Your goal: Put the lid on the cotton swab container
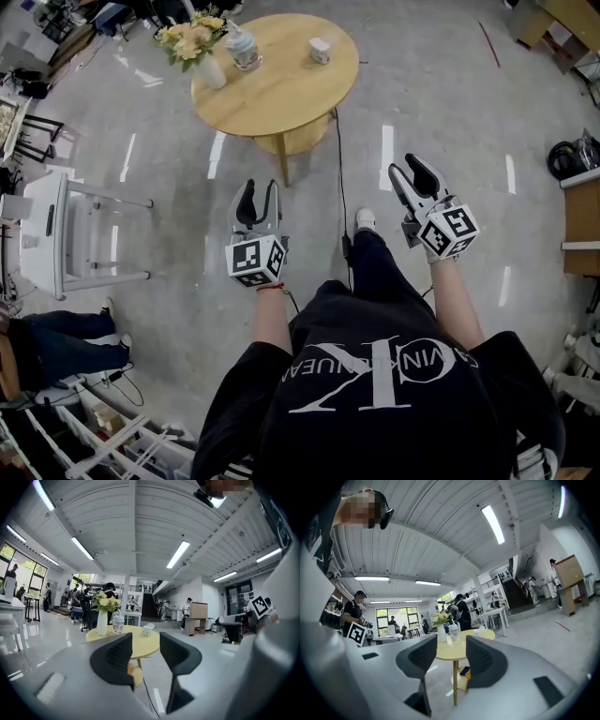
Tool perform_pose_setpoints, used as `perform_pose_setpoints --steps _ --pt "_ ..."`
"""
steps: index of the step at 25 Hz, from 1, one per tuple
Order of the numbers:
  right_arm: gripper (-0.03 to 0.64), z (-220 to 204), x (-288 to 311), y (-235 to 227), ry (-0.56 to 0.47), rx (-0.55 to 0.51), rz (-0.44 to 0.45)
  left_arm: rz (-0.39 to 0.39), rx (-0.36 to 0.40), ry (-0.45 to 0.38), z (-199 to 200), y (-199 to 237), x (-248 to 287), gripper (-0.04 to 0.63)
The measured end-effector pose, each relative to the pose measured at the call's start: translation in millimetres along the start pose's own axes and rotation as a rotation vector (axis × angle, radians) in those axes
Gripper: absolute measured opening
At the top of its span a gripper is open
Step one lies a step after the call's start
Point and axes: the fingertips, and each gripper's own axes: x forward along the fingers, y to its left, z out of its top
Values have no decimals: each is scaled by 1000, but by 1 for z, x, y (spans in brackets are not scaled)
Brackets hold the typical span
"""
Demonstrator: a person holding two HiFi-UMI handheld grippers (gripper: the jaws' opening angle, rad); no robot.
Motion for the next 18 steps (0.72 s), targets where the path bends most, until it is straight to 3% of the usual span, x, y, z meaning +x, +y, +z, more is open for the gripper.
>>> perform_pose_setpoints --steps 10,18 --pt "164 21 122 -75 43 -12 103 89 -11 9 23 33 116 169" --pt "164 29 179 -119 105 -22 178 113 -39 42 20 33 184 169"
